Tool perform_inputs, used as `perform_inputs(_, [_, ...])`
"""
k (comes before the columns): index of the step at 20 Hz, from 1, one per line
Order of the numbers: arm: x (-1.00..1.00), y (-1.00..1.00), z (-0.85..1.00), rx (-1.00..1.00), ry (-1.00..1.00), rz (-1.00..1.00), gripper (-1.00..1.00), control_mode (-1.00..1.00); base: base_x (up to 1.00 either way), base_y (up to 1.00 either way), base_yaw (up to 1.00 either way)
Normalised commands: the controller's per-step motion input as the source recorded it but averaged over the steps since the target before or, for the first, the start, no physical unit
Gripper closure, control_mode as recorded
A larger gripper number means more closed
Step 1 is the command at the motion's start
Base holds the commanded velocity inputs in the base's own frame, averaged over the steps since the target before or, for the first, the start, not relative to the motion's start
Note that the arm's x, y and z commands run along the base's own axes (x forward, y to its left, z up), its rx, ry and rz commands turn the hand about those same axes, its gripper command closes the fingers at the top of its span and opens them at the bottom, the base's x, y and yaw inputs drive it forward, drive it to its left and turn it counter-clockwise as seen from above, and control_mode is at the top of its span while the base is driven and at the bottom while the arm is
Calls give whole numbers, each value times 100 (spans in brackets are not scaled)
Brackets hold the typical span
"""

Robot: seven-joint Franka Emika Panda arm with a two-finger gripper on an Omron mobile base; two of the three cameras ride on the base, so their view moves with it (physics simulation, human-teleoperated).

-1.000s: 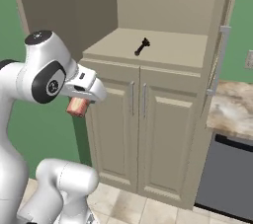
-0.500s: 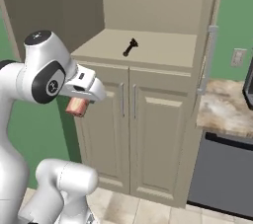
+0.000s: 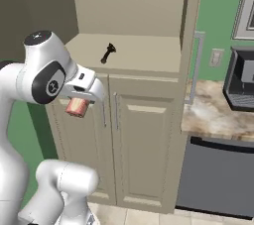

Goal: Pick up the dish brush and bar soap from the sink, and place them back in the cabinet, and close the cabinet doors.

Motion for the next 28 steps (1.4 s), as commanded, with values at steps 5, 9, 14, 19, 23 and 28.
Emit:
perform_inputs(5, [0,0,0,0,0,0,100,100,58,0,-12])
perform_inputs(9, [0,0,0,0,0,0,100,100,54,2,-4])
perform_inputs(14, [0,0,0,0,0,0,100,100,43,0,0])
perform_inputs(19, [0,0,0,0,0,0,100,100,25,0,0])
perform_inputs(23, [0,0,0,0,0,0,100,100,17,0,0])
perform_inputs(28, [0,0,0,0,0,0,100,100,24,0,0])
